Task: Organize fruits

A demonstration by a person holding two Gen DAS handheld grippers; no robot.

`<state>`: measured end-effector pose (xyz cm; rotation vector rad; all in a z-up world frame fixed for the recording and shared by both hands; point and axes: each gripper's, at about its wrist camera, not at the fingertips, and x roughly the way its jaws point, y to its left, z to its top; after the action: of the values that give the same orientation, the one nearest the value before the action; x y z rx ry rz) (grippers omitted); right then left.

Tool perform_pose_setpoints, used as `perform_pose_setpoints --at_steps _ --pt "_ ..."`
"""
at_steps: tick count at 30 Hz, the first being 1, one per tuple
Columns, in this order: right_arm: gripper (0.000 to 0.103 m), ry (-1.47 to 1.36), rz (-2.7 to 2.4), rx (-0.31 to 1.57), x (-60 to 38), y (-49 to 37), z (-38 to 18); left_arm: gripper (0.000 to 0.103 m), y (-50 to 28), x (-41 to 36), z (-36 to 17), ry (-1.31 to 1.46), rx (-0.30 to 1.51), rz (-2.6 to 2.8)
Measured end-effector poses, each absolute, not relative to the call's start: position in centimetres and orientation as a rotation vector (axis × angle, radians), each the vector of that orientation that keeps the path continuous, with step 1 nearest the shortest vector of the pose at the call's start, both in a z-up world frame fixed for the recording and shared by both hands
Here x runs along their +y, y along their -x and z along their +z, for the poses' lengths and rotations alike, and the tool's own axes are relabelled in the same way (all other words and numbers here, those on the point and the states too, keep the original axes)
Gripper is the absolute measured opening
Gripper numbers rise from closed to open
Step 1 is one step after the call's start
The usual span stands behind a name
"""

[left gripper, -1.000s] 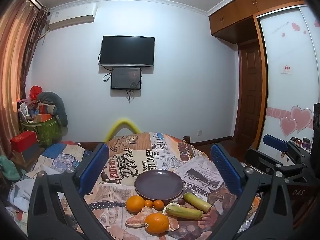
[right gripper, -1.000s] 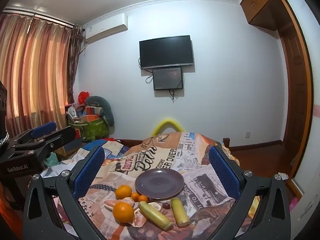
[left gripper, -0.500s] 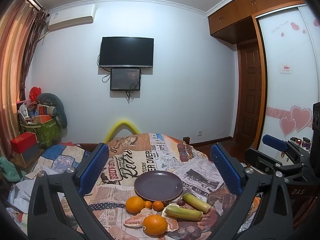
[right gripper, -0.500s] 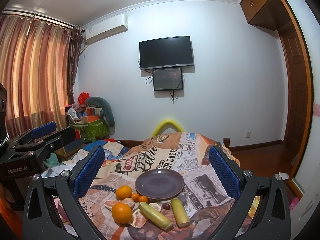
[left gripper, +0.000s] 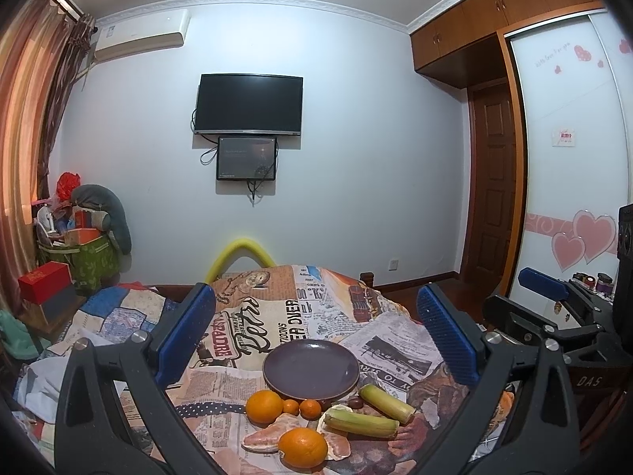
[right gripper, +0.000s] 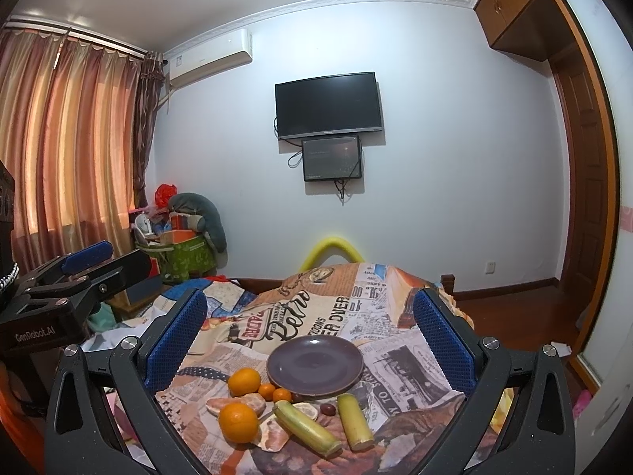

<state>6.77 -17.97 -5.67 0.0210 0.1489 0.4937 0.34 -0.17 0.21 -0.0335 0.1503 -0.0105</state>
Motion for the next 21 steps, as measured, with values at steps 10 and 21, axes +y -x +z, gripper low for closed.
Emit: perform_pose_setpoints --at_steps 10,21 --pt "0.103 -0.025 0.494 0.148 -18.03 -6.60 -5.75 0.103 -0.43 -0.23 -0.05 0.030 0.152 -0.012" --pt "0.103 -0.029 0.494 0.149 -18.00 -6.54 -5.66 0.103 -0.60 -0.38 -0.17 0.032 0.153 -0.013"
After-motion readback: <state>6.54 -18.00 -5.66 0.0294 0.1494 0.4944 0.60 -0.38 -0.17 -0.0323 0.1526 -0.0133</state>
